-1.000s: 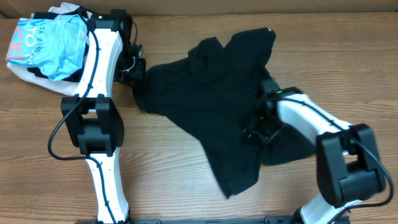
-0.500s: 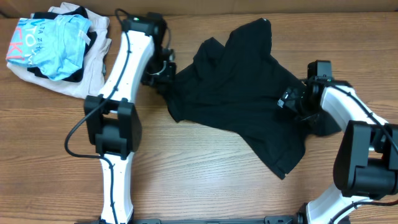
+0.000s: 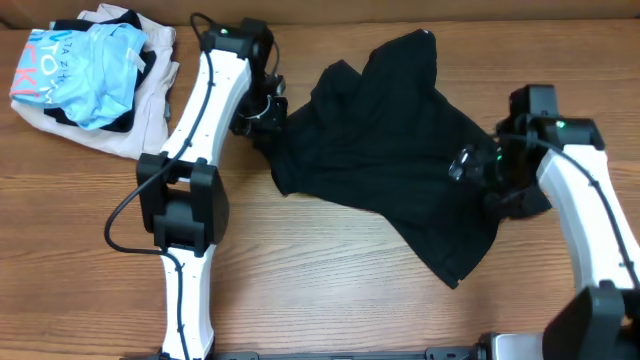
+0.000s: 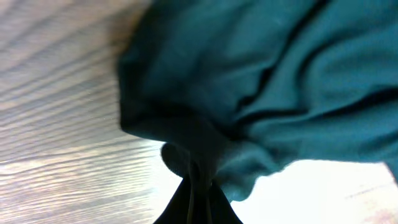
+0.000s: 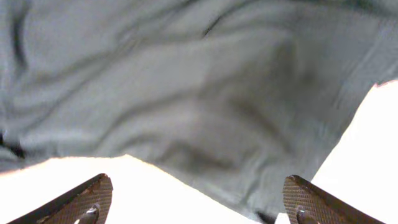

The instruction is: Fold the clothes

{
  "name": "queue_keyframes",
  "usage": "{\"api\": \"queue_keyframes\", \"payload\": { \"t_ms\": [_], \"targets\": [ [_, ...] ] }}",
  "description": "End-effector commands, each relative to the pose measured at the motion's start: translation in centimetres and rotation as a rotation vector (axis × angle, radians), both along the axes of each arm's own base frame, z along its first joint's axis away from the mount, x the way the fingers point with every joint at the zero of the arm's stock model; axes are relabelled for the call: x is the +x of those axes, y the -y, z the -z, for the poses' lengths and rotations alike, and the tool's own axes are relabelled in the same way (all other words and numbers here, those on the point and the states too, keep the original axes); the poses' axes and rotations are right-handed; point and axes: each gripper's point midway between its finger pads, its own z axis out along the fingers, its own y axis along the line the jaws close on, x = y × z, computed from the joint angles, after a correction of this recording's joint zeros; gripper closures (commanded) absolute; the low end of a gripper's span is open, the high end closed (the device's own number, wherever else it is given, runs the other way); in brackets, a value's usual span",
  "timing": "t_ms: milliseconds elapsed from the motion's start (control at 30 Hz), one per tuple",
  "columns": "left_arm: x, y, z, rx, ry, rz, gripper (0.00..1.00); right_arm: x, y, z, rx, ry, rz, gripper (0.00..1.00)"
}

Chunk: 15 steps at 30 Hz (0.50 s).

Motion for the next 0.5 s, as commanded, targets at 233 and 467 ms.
{"api": "queue_keyframes", "payload": {
  "t_ms": [233,467],
  "targets": [
    [2.3,-5.0,-0.3,0.04,0.058,-0.119,0.96,-8.9,-3.3,8.5,-0.089,-0.259,-0.085,0.09],
    [3.9,-8.2,-0.4,0.031,0.105,-0.196,0.96,-10.9,-5.7,11.0,-0.087,-0.256,-0.169,0.13]
  ]
}}
